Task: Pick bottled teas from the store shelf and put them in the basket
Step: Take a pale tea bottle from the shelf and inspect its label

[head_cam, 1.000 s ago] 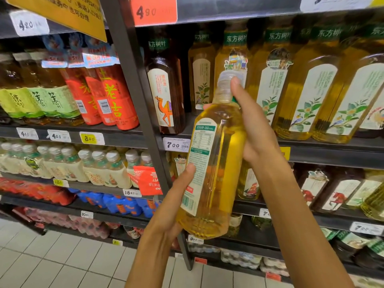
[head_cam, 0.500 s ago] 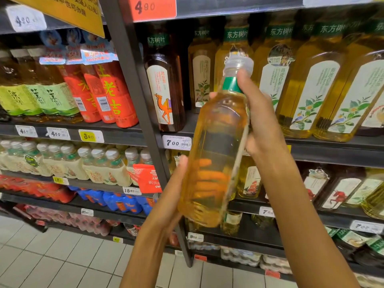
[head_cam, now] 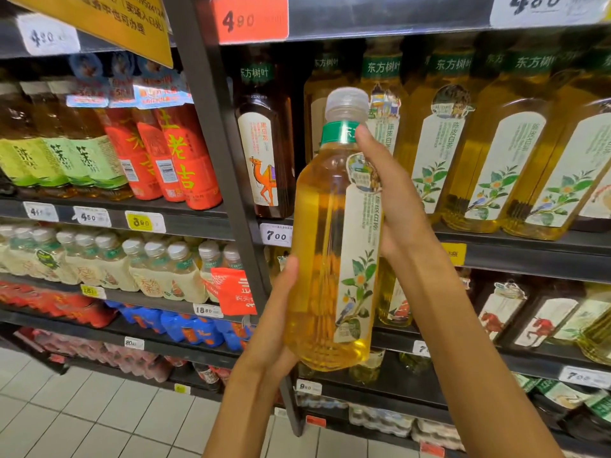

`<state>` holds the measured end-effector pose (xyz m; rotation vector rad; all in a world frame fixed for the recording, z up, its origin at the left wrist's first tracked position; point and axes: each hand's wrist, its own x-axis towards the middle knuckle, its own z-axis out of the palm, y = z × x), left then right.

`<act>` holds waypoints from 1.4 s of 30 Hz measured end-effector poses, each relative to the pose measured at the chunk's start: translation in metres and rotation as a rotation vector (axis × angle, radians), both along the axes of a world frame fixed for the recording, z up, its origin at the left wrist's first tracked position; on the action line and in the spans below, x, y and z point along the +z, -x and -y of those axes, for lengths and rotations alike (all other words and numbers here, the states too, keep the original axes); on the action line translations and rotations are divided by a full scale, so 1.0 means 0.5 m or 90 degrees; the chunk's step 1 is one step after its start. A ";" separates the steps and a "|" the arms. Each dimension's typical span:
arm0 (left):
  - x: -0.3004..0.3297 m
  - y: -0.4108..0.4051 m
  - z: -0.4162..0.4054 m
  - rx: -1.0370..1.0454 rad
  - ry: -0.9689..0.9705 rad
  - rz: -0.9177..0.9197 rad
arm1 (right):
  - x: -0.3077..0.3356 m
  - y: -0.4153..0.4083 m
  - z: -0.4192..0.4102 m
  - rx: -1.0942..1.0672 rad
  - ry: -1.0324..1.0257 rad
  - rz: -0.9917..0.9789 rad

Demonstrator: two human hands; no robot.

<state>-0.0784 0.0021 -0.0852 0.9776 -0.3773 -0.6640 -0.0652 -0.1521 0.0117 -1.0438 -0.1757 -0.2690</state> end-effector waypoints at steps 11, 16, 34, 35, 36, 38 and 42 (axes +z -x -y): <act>0.018 -0.059 0.020 0.239 -0.263 0.292 | 0.018 -0.025 -0.042 -0.256 0.208 0.043; 0.008 -0.079 0.043 0.274 -0.278 0.378 | 0.019 -0.064 -0.051 -0.335 0.314 0.004; 0.044 -0.158 0.072 0.363 -0.208 0.423 | 0.064 -0.132 -0.049 -0.446 0.463 0.136; 0.044 -0.160 0.071 0.363 -0.212 0.428 | 0.064 -0.133 -0.049 -0.447 0.463 0.137; 0.046 -0.162 0.070 0.366 -0.212 0.429 | 0.065 -0.135 -0.051 -0.451 0.458 0.141; 0.053 -0.166 0.068 0.368 -0.206 0.426 | 0.070 -0.138 -0.054 -0.464 0.448 0.147; 0.056 -0.169 0.066 0.378 -0.213 0.435 | 0.073 -0.152 -0.057 -0.475 0.466 0.143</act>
